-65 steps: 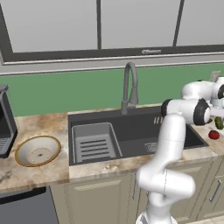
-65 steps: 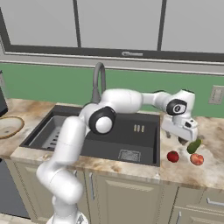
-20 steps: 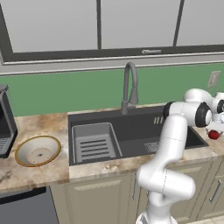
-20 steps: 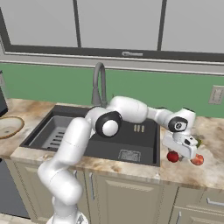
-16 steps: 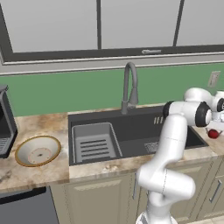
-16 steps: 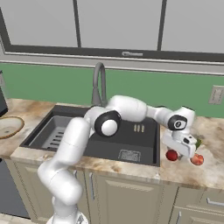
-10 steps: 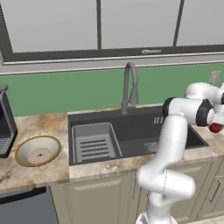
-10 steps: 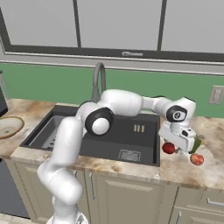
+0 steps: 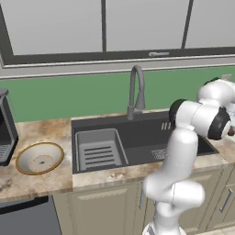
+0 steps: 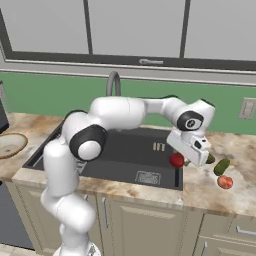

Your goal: There is a mixed pile of frozen fruits and vegetables on the counter. Locate all the frozen vegetables and place the items in a bowl on the counter. Take all the frozen fruits and defrost them in a running sink.

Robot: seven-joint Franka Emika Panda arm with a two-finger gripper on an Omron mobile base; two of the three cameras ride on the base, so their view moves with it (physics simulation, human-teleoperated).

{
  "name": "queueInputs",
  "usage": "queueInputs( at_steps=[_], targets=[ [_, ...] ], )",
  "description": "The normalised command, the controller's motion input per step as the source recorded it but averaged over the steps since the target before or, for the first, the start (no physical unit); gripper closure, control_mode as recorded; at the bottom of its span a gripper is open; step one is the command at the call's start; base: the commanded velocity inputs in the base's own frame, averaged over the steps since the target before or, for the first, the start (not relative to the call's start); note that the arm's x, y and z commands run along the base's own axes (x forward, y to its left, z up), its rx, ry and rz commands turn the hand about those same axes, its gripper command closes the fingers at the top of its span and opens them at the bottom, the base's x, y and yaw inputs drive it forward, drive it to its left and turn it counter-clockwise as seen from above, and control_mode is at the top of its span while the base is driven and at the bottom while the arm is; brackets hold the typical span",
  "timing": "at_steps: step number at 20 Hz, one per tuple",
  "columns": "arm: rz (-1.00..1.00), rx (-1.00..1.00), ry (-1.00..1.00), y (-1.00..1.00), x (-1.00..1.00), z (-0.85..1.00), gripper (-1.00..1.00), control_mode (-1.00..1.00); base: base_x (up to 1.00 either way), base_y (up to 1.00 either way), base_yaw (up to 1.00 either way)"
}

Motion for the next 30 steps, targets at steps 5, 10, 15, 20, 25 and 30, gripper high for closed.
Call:
queueInputs(
  at_steps=[5,10,15,20,25,30],
  targets=[
    [0.09,-0.03,0.00,1.00,-0.10,0.24,1.00,-1.00,0.00,0.00,0.00],
    [0.08,-0.08,0.04,1.00,0.05,0.01,1.00,-1.00,0.00,0.00,0.00],
    [0.08,-0.08,0.09,1.00,0.08,0.00,1.00,-1.00,0.00,0.00,0.00],
    [0.11,-0.04,0.09,1.00,0.03,-0.04,1.00,-1.00,0.00,0.00,0.00],
    [0.09,-0.03,0.07,1.00,0.00,-0.09,1.00,-1.00,0.00,0.00,0.00],
    [0.08,-0.02,0.07,1.00,0.02,-0.10,1.00,-1.00,0.00,0.00,0.00]
  ],
)
